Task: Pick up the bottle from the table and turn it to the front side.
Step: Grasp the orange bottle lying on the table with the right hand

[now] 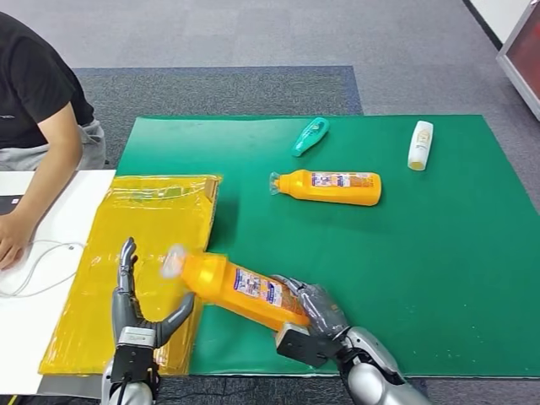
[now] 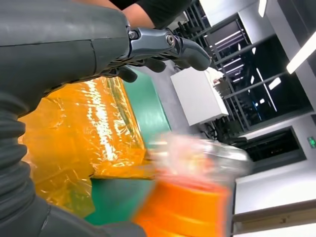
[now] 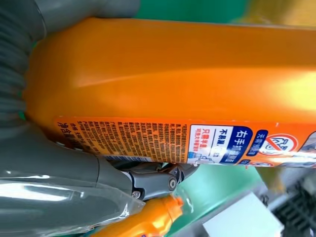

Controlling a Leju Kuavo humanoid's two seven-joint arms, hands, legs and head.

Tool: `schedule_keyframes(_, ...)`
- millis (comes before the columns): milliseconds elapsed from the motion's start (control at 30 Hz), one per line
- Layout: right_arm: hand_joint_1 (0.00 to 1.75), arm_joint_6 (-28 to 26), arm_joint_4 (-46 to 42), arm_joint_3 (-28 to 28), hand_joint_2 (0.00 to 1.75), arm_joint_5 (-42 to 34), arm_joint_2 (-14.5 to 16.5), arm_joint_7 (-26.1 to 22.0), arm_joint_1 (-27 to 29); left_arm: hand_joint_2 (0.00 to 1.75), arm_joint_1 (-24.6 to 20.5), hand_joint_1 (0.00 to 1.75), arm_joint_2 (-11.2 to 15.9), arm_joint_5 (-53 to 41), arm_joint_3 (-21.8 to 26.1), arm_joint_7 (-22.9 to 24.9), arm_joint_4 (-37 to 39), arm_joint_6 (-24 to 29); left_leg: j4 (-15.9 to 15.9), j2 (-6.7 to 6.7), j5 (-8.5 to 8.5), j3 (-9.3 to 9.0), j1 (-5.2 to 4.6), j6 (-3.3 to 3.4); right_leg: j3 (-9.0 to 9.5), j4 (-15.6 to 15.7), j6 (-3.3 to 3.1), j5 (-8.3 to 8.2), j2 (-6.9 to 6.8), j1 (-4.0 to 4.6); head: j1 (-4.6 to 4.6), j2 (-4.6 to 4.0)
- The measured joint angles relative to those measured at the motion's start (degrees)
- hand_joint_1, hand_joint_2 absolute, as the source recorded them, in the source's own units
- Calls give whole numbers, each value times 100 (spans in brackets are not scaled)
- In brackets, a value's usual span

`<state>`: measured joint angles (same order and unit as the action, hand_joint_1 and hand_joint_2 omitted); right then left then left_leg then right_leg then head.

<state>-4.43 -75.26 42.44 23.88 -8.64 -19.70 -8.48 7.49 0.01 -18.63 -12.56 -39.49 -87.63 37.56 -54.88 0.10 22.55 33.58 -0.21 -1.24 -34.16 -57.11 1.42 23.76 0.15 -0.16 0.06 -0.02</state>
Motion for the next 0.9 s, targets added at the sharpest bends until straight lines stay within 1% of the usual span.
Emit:
schedule_keyframes(100, 175, -1, -181, -204, 175, -151, 141, -37, 154, 175, 31, 0, 3, 102, 10, -46, -153, 19, 0, 0, 0, 3, 0, 0, -4, 0, 0, 1, 0, 1, 0, 0)
schedule_keyframes(233, 175, -97, -270, -391, 175, -168, 253, -12, 275, 175, 77, 0, 8, 205, 13, -64, -337, -38, 0, 0, 0, 5, 0, 0, -5, 0, 0, 1, 0, 1, 1, 0)
schedule_keyframes(400, 175, -422, -273, -513, 175, 125, 372, 47, 327, 175, 127, 0, 11, 341, -1, -65, -577, -215, 0, 0, 0, 7, 0, 0, -6, 0, 0, 0, 0, 0, 1, 0)
schedule_keyframes(467, 175, -554, -258, -526, 175, 329, 414, 44, 318, 175, 137, 0, 18, 529, -20, -55, -696, -387, -1, 0, 0, 8, 0, 0, -7, 0, 0, 0, 0, 0, 1, 0)
schedule_keyframes(600, 175, -864, -189, -513, 175, 801, 500, 17, 246, 175, 144, 0, 23, 1224, -90, 78, -971, -1016, 0, 0, 0, 8, 0, 0, -9, 0, 0, 0, 0, 0, 0, 0)
schedule_keyframes(667, 175, -968, -154, -501, 175, 878, 536, 5, 204, 175, 146, 0, 18, 1764, -130, 187, -1107, -1510, 0, 0, -1, 9, 0, 0, -9, 0, 0, 0, 0, 1, 0, 0)
schedule_keyframes(733, 175, -1015, -122, -491, 175, 851, 575, -33, 175, 175, 151, 0, 4, 2391, -153, 288, -1245, -2122, 0, 0, -1, 9, 0, 0, -9, 0, 0, 0, 0, 1, 0, 0)
schedule_keyframes(800, 175, -1020, -92, -474, 175, 764, 616, -104, 156, 175, 154, 0, -22, 2823, -165, 361, -1374, -2634, -1, 0, -1, 9, 0, 0, -9, 0, 0, 0, 0, 0, 1, 0)
schedule_keyframes(900, 175, -990, -68, -420, 175, 612, 669, -207, 142, 175, 146, 0, -68, 3212, -168, 476, -1486, -3068, -1, 0, 0, 10, 0, 0, -10, 0, 0, 0, 0, 0, 1, 0)
